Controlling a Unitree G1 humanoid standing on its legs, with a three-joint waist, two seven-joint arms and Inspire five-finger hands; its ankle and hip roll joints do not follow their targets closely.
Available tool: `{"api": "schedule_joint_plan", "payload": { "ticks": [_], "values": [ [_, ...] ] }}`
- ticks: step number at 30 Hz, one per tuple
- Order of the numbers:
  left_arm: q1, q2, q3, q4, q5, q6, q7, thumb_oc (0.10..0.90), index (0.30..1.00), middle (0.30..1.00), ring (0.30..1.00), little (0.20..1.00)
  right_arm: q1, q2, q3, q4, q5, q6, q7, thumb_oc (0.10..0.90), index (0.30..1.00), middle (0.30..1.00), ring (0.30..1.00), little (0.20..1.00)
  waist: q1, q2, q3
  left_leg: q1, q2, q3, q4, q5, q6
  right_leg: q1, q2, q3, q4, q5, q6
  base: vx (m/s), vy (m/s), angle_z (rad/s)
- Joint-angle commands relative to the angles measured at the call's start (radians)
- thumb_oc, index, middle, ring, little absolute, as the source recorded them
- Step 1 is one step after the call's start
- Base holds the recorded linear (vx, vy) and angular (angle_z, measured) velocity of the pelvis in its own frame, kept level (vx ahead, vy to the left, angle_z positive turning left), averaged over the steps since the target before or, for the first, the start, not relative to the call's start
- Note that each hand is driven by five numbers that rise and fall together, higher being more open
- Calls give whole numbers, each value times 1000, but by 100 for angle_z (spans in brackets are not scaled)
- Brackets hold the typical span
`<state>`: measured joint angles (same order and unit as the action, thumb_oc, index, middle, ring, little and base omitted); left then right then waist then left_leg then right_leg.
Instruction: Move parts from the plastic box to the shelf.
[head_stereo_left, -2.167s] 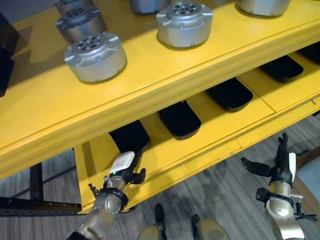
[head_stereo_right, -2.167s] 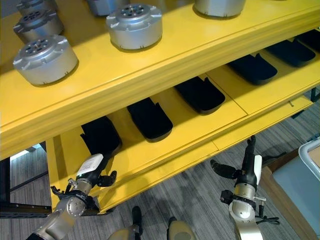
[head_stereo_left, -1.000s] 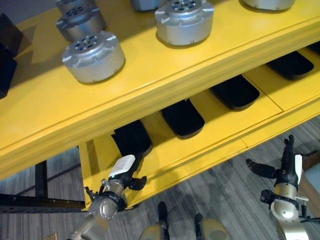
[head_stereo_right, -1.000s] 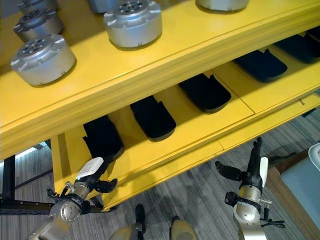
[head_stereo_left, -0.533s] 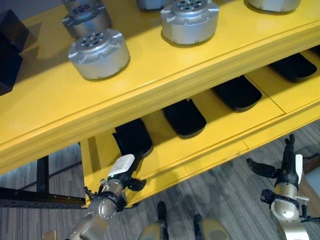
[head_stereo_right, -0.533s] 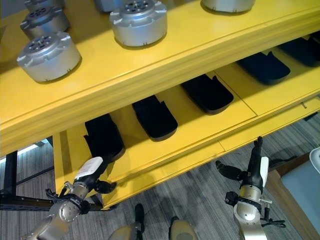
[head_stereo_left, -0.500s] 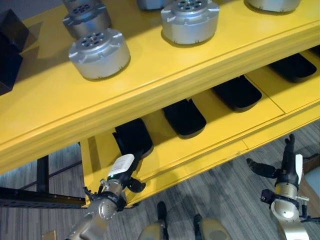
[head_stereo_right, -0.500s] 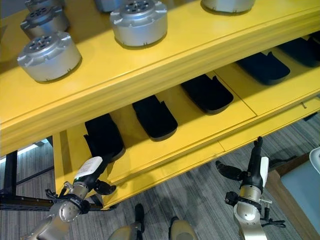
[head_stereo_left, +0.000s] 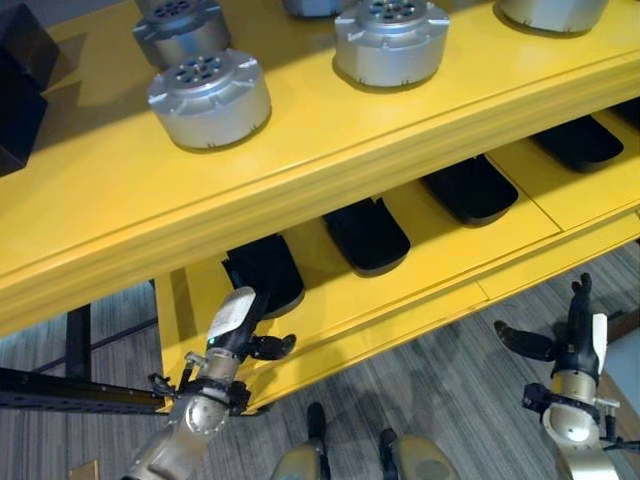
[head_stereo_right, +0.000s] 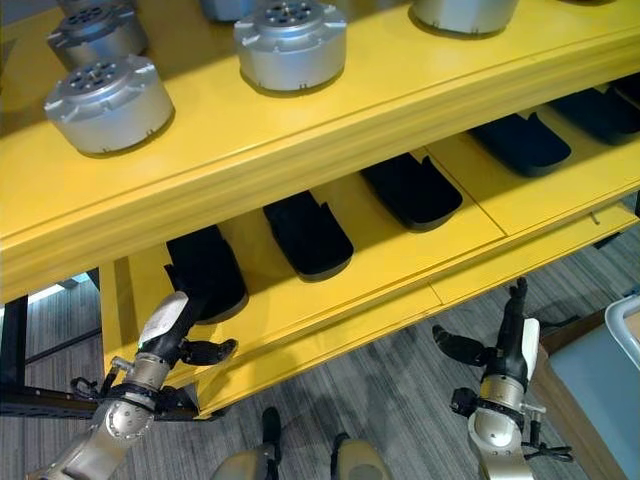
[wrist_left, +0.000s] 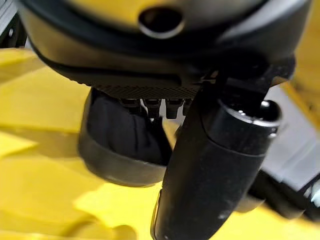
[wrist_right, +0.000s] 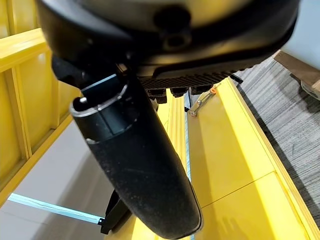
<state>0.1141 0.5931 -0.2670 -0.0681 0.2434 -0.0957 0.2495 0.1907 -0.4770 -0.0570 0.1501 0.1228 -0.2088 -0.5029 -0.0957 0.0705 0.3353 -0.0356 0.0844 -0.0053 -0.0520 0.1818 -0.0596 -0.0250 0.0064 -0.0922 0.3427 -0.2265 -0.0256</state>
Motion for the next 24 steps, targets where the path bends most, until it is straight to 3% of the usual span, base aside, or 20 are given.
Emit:
{"api": "schedule_joint_plan", "payload": {
  "ticks": [1, 4, 7, 10, 11, 15, 18, 19, 20, 21, 24],
  "values": [
    [-26, -35, 93, -131, -196, -174, -6, 900, 1000, 1000, 1000, 1000, -43, -32, -57, -123, -47, -99, -51, 900, 1000, 1000, 1000, 1000, 6, -46, -69, -30, 52, -30, 8, -89, -33, 80, 4, 33, -153, 35, 17, 0, 0, 0],
    [-8, -53, 102, -136, -326, -244, -93, 900, 1000, 1000, 1000, 1000, -38, -23, -58, -123, -51, -105, -53, 900, 1000, 1000, 1000, 1000, 10, -47, -72, -29, 51, -30, 7, -88, -33, 82, 6, 32, -157, 38, 17, 0, 0, 0],
    [22, -89, 95, -152, -674, -317, -341, 900, 1000, 1000, 1000, 1000, -32, -19, -62, -127, -42, -129, -45, 900, 1000, 1000, 1000, 1000, 18, -42, -70, -31, 50, -33, 4, -85, -34, 84, 7, 25, -150, 33, 13, -33, -35, 1],
    [40, -120, 83, -164, -895, -257, -540, 900, 1000, 1000, 1000, 1000, -36, -15, -60, -132, -33, -142, -22, 900, 1000, 1000, 1000, 1000, 23, -36, -69, -34, 52, -35, -3, -82, -35, 83, 11, 23, -141, 26, 10, 0, 0, 0],
    [49, -136, 69, -159, -975, -285, -615, 900, 1000, 1000, 1000, 1000, -39, -13, -53, -131, -27, -150, 2, 900, 1000, 1000, 1000, 1000, 23, -32, -67, -37, 53, -36, -11, -78, -36, 84, 14, 23, -137, 23, 7, 0, 0, 0],
    [72, -154, 57, -157, -1062, -267, -708, 900, 1000, 1000, 1000, 1000, -38, -11, -32, -125, -24, -153, 27, 900, 1000, 1000, 1000, 1000, 26, -25, -65, -38, 52, -34, -14, -70, -38, 87, 21, 29, -145, 27, 4, -7, -19, -1],
    [83, -155, 68, -148, -1096, -262, -773, 900, 1000, 1000, 1000, 1000, -17, -8, -43, -130, -22, -158, 28, 900, 1000, 1000, 1000, 1000, 20, -21, -63, -48, 46, 5, 10, -60, -38, 95, 21, 14, -158, 34, 4, -39, -12, 0],
    [93, -155, 80, -143, -1136, -257, -847, 900, 1000, 1000, 1000, 1000, 8, -7, -67, -129, -15, -174, 30, 900, 1000, 1000, 1000, 1000, 9, -26, -61, -54, 30, 74, 90, -83, -29, 102, 9, -7, -172, 41, 7, -86, -18, 12],
    [93, -155, 80, -142, -1137, -258, -848, 900, 1000, 1000, 1000, 1000, 8, -7, -67, -130, -15, -174, 30, 900, 1000, 1000, 1000, 1000, 8, -24, -63, -59, 32, 73, 93, -83, -29, 100, 10, -8, -174, 43, 7, -188, 14, 49],
    [96, -148, 82, -147, -1157, -258, -882, 900, 1000, 1000, 1000, 1000, 8, -7, -75, -130, -20, -175, 24, 900, 1000, 1000, 1000, 1000, -3, -43, -71, -58, -7, 143, 221, -188, 11, 91, -19, -15, -187, 62, 11, -192, 35, 61],
    [87, -147, 75, -162, -1154, -260, -880, 900, 1000, 1000, 1000, 1000, -2, -10, -65, -131, -19, -165, 8, 900, 1000, 1000, 1000, 1000, -8, -60, -81, -67, -46, 167, 368, -255, 42, 76, -41, -20, -201, 87, 16, -158, 41, 38]
  ]
}}
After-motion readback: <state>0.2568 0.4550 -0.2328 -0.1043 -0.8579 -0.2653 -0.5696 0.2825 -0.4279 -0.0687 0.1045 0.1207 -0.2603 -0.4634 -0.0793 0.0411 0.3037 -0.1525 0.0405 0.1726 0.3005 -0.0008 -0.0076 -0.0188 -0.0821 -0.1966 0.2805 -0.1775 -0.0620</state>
